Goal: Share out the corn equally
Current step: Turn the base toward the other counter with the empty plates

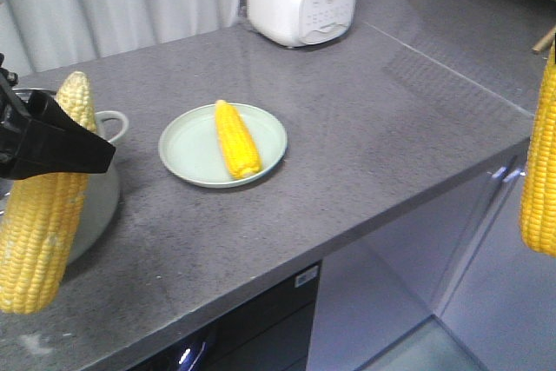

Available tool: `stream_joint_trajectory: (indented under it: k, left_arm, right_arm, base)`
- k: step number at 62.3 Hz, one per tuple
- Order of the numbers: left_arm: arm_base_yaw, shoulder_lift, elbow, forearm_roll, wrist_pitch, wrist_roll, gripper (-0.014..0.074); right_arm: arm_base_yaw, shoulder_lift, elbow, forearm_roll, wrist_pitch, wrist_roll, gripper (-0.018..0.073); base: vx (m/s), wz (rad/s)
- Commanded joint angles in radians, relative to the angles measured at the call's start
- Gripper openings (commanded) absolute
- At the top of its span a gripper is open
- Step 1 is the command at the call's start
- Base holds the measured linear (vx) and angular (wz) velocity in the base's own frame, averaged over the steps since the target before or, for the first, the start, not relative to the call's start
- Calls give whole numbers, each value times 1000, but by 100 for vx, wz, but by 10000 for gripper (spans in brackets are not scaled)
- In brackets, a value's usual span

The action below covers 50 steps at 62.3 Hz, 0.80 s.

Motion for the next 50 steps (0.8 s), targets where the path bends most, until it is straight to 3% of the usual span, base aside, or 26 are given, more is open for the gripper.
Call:
stream_joint_trajectory:
  k: [1, 50]
  left_arm:
    - [-3, -27, -23, -38, -45, 1, -6]
    - [-3, -27, -23, -38, -45, 1, -6]
  right_arm:
    - [-6, -3, -25, 20, -74, -7, -4]
    - [-6, -3, -25, 20, -74, -7, -4]
  base:
    - [-1, -35]
    - [-2, -35]
